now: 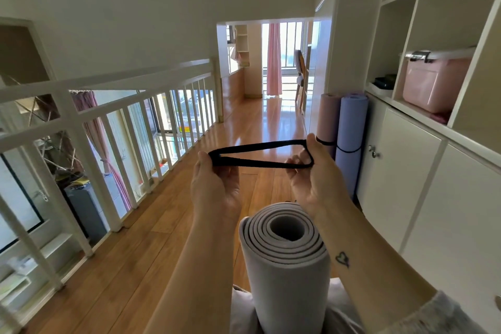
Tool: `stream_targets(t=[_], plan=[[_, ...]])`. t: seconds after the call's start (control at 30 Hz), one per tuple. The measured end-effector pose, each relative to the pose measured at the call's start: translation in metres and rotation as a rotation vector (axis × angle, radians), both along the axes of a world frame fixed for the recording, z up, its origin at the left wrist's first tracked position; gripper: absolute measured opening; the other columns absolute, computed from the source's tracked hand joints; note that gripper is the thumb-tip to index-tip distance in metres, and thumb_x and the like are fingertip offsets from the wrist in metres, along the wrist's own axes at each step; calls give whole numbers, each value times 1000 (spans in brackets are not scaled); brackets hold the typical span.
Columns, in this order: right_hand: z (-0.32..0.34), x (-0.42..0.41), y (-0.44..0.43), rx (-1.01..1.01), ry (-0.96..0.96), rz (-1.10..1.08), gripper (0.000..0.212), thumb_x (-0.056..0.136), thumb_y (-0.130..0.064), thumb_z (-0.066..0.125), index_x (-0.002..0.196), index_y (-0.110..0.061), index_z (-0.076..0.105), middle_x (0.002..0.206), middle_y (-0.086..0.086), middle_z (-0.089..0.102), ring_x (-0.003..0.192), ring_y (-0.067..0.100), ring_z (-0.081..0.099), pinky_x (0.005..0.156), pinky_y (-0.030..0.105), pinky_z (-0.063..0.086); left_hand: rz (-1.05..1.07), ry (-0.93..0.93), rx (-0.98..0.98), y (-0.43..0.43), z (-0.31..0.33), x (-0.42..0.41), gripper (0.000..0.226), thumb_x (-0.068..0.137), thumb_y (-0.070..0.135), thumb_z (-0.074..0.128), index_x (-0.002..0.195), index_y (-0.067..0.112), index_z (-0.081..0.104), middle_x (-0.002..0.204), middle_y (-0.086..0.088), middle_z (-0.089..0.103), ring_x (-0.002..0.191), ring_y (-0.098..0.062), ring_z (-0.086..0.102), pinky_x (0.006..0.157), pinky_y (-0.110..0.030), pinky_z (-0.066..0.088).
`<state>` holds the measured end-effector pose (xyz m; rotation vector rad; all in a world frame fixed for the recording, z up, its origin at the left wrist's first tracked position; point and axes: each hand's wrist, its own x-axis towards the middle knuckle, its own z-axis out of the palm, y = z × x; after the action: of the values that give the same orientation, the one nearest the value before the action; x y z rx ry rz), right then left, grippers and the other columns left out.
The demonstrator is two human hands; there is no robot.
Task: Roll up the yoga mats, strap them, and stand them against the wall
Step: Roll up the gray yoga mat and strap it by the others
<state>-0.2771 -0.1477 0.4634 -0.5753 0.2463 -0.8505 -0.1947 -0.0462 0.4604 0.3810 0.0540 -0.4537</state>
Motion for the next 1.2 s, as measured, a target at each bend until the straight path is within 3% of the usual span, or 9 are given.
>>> stream_targets(t=[0.23, 0.43, 0.6, 0.7, 0.8, 0.9, 1.0, 1.1, 1.2], plan=[[3, 4, 4, 121, -8, 37, 18, 97, -24, 54, 85, -11, 59, 50, -2, 57, 42, 7, 55, 49, 23, 50, -243, -36, -119, -4, -2, -8, 25, 101, 27, 44, 83, 12, 50, 49, 5, 42, 37, -6, 42, 41, -15, 42], [6, -2, 2, 151, -75, 113, 22, 96, -25, 54, 79, -11, 59, 57, 1, 62, 55, 12, 63, 75, 35, 49, -394, -114, -166, 18, -16, -4, 27, 99, 22, 43, 74, 13, 46, 43, 8, 32, 35, -4, 33, 42, -13, 40], [5, -10, -1, 217, -215, 199, 37, 99, -22, 48, 66, -9, 56, 57, 3, 53, 51, 13, 53, 54, 22, 50, -411, -207, -160, 41, -31, 17, 20, 87, 18, 58, 70, 16, 46, 45, 7, 28, 38, -2, 24, 40, -10, 35], [1, -8, 0, 78, -167, 291, 33, 98, -23, 46, 69, -10, 56, 55, 1, 49, 47, 11, 49, 52, 21, 45, -585, -398, -69, 46, -28, 23, 23, 75, 18, 77, 76, 12, 55, 50, 6, 26, 44, -4, 21, 39, -14, 35], [10, -12, -3, -152, -37, 448, 29, 88, -25, 49, 65, -12, 60, 54, -1, 48, 48, 12, 49, 68, 28, 41, -640, -770, 323, 50, -10, 30, 25, 95, 33, 47, 96, 10, 58, 53, 6, 34, 45, -6, 31, 44, -17, 38], [24, -16, -8, -320, 70, 586, 29, 86, -25, 49, 62, -13, 61, 54, -2, 48, 49, 12, 52, 93, 39, 43, -736, -1175, 588, 58, 14, 34, 38, 88, 49, 54, 92, 12, 58, 61, 4, 42, 57, -12, 42, 67, -23, 49], [39, -15, -11, -410, 116, 625, 27, 87, -24, 48, 68, -11, 63, 53, 0, 51, 49, 12, 55, 97, 43, 45, -764, -1386, 743, 63, 31, 32, 26, 78, 43, 67, 84, 18, 67, 68, 5, 51, 69, -11, 52, 79, -25, 49], [47, -13, -13, -387, 78, 628, 20, 87, -25, 47, 80, -10, 58, 53, -1, 46, 47, 11, 51, 96, 42, 47, -759, -1123, 549, 61, 40, 32, 4, 74, 17, 71, 75, 19, 75, 68, 1, 55, 62, -8, 56, 67, -21, 52], [49, -14, -16, -333, 37, 630, 25, 91, -25, 43, 80, -11, 60, 56, -2, 43, 43, 7, 42, 84, 33, 54, -757, -916, 345, 59, 40, 39, 33, 56, 22, 92, 83, 14, 75, 68, 0, 59, 57, -8, 59, 65, -22, 56]])
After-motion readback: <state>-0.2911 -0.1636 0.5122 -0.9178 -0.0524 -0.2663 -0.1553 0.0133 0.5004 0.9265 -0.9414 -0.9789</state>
